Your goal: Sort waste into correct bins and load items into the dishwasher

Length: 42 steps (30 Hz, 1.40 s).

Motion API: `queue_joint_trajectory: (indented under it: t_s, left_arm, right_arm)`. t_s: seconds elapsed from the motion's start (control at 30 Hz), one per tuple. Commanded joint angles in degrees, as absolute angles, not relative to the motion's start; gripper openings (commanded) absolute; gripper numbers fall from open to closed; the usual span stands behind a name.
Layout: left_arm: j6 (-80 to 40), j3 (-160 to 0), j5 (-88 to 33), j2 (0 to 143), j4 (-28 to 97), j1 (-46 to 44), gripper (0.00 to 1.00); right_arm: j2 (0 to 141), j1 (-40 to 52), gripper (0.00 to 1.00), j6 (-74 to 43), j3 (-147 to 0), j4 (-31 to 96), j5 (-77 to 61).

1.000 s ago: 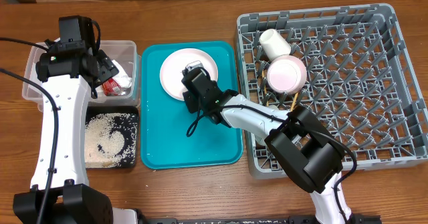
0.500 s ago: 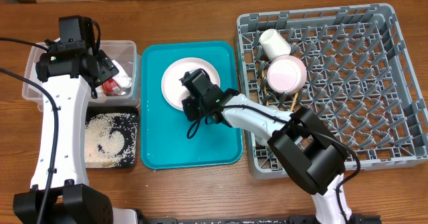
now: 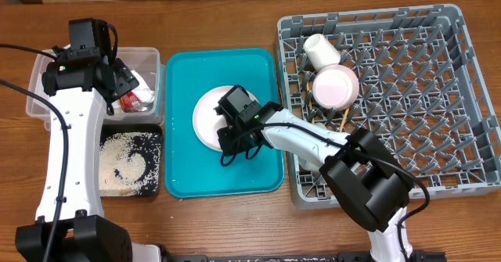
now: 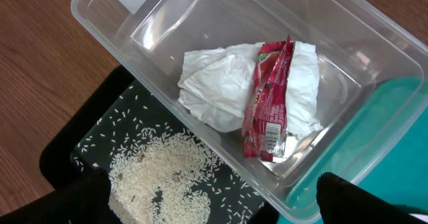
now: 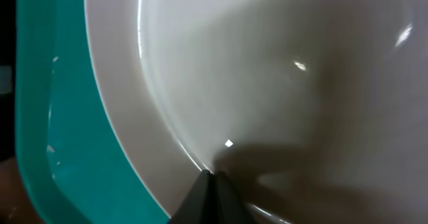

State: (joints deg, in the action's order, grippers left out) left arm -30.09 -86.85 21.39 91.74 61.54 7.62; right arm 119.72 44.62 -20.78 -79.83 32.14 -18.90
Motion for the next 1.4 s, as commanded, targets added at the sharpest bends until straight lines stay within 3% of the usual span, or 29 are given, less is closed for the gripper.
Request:
queue_joint_trajectory:
  t_s: [0.0, 0.2, 0.47, 0.87, 1.37]
  left_arm:
    - [-30.9, -88.1, 21.1, 90.8, 61.5, 7.8, 1.0]
    - [-30.9, -88.1, 21.1, 90.8, 61.5, 7.8, 1.0]
    - [-30.9, -88.1, 21.1, 90.8, 61.5, 7.8, 1.0]
    - [-30.9, -88.1, 21.1, 90.9, 61.5, 7.8, 1.0]
    - [-30.9, -88.1, 21.1, 90.9, 61.5, 7.8, 1.0]
  right_arm:
    - [117.9, 44.6, 0.04, -21.1, -80.8, 32.4, -26.2]
    - [117.7, 44.6, 0.04, -21.0, -80.8, 32.3, -25.2]
    - [113.3, 41.3, 0.05, -17.3, -86.6, 36.9, -10.5]
    - [113.1, 39.6, 0.31, -13.8, -85.8, 36.6, 4.3]
    - [116.5, 39.6, 0.36, -11.7, -85.5, 37.7, 11.6]
